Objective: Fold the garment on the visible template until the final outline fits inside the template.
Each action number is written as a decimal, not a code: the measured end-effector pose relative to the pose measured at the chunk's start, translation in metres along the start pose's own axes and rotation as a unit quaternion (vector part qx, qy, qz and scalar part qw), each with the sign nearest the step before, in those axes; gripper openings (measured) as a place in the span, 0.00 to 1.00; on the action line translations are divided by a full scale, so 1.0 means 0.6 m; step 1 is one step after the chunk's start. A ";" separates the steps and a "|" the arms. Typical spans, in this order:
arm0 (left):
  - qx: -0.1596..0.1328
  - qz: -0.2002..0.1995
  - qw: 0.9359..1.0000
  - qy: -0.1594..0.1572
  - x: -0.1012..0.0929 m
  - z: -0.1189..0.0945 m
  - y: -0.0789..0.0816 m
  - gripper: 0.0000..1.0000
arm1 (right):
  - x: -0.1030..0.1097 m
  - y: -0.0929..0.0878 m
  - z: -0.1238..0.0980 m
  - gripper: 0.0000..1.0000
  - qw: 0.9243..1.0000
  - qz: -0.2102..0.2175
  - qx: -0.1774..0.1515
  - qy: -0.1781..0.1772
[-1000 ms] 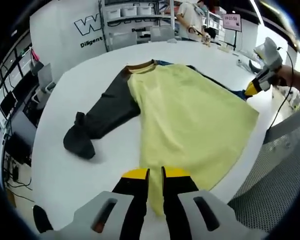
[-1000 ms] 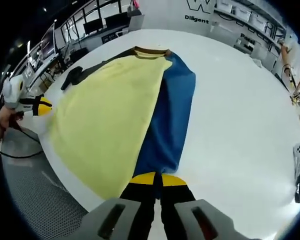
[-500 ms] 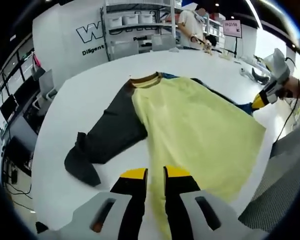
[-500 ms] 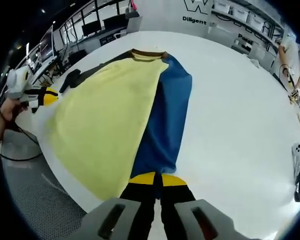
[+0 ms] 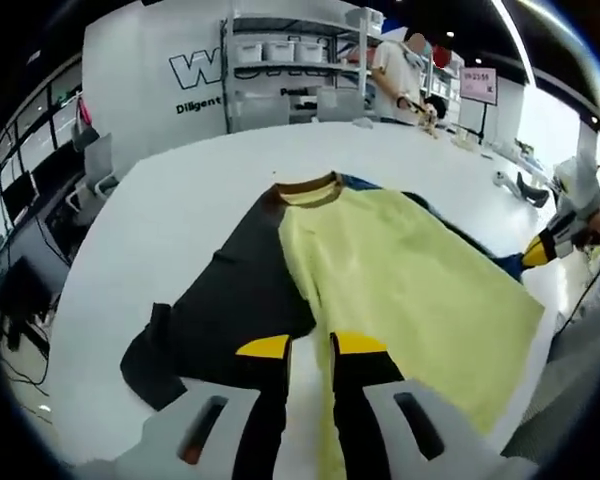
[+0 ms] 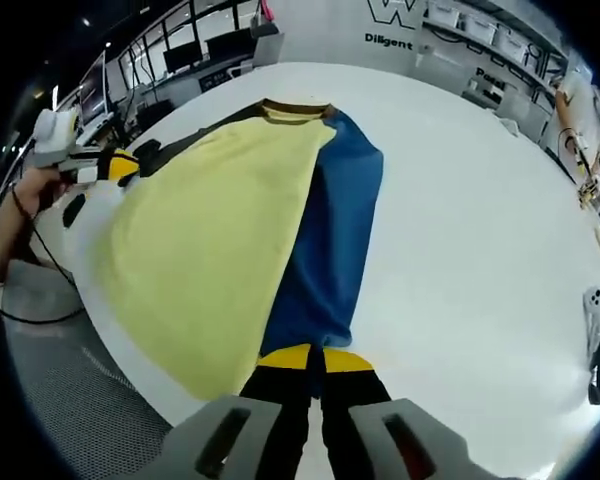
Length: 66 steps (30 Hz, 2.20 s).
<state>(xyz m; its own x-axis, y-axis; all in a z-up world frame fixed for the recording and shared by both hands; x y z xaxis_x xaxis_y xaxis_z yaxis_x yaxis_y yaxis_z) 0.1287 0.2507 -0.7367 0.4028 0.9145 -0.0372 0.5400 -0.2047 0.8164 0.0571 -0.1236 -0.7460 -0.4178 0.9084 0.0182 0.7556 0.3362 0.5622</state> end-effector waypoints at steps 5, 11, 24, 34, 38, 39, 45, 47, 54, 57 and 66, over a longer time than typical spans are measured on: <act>-0.011 -0.014 1.000 0.001 0.004 0.036 0.015 0.15 | -0.001 -0.001 0.001 0.00 1.000 0.000 0.001 0.001; -0.015 -0.030 0.999 0.002 0.007 0.074 0.022 0.16 | -0.002 -0.001 0.000 0.00 1.000 -0.001 0.001 0.001; -0.006 -0.055 0.998 -0.006 0.009 0.118 0.021 0.15 | -0.005 -0.003 -0.001 0.00 1.000 0.001 0.002 0.000; 0.010 -0.073 0.997 -0.004 0.009 0.140 0.012 0.00 | -0.009 0.001 -0.002 0.00 1.000 -0.001 0.001 -0.004; 0.007 -0.073 0.997 -0.003 0.018 0.139 0.007 0.00 | -0.017 0.004 -0.006 0.00 1.000 -0.001 -0.004 -0.011; 0.006 -0.073 0.997 0.000 0.021 0.137 0.006 0.00 | -0.018 0.005 -0.007 0.00 1.000 -0.001 -0.004 -0.013; 0.001 -0.082 0.997 0.011 0.043 0.134 0.004 0.00 | -0.022 0.009 -0.006 0.00 1.000 -0.002 -0.006 -0.020; -0.001 -0.079 0.997 0.015 0.048 0.134 0.004 0.00 | -0.024 0.012 -0.005 0.00 1.000 -0.006 -0.007 -0.022; -0.001 -0.061 0.998 0.026 0.055 0.125 0.003 0.00 | -0.034 0.022 -0.006 0.00 0.999 -0.012 -0.012 -0.031; 0.000 -0.052 0.998 0.028 0.057 0.122 0.002 0.00 | -0.041 0.022 -0.005 0.00 0.999 -0.015 -0.010 -0.037; 0.001 -0.028 0.999 0.042 0.077 0.109 0.001 0.00 | -0.071 0.017 -0.002 0.00 0.998 -0.011 -0.007 -0.060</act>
<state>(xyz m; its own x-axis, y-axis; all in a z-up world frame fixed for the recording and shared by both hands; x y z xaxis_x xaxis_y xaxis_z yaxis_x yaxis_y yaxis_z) 0.1960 0.2698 -0.7757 0.3098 0.9502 -0.0340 0.5607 -0.1537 0.8136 0.0822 -0.1593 -0.7401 -0.3698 0.9245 -0.0929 0.7396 0.3534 0.5728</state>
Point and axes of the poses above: the point that each gripper's makers call its tool centre point, and the gripper's own axes: z roughly forward along the fingers, x roughly to its left, y roughly out of its top, the point moved 9 cm from there along -z, roughly backward along the fingers, and after that the axes turned 4 degrees about -x, right-handed, at the moved point
